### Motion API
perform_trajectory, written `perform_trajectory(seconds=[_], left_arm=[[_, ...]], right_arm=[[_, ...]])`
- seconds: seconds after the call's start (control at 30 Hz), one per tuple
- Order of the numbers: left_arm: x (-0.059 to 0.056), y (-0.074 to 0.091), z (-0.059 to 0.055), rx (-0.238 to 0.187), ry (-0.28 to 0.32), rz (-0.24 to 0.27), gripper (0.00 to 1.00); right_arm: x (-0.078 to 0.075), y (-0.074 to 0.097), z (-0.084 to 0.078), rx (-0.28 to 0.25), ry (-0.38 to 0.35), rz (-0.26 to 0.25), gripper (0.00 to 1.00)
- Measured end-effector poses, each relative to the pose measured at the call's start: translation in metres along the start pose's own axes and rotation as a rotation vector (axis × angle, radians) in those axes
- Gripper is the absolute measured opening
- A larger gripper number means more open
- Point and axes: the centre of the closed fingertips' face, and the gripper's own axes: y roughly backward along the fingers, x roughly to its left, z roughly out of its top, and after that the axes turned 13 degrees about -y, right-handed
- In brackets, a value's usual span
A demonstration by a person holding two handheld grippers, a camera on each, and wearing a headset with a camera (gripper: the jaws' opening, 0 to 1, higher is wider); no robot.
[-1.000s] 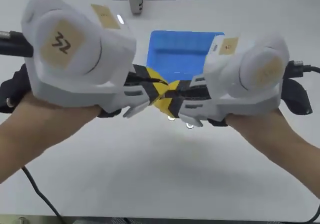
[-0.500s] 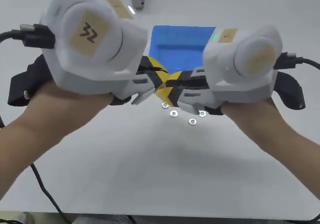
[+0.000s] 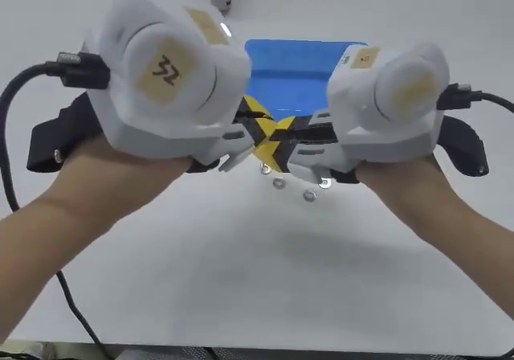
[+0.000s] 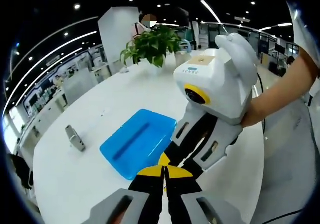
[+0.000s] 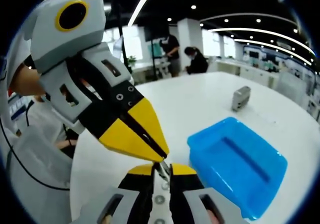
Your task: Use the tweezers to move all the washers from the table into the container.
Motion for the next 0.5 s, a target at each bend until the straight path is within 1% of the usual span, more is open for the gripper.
perform_trajectory(seconds=[0.07,0.27,0.43,0.5], left_arm=[[0.0024,0.0011,0.0003,-0.007,0.003,0.000,0.00],[0.0030,0.0036,0.0024,-0.020,0.055,-0.020,0.00],[0.0002,0.0038,0.0019,-0.021,0.050,-0.028,0.00],[-0.0012,0.0028,0.0000,-0.017,0.048,-0.033,0.00]], right_arm=[[0.0004,0.0006,-0.0002,-0.004,-0.007,0.002,0.07],[0.0046,0.0048,-0.0010,-0.004,-0.015,0.005,0.07],[0.0069,0.0058,-0.0022,0.000,-0.008,0.002,0.07],[0.0067,0.0044,-0.0047,0.008,-0.008,0.002,0.07]])
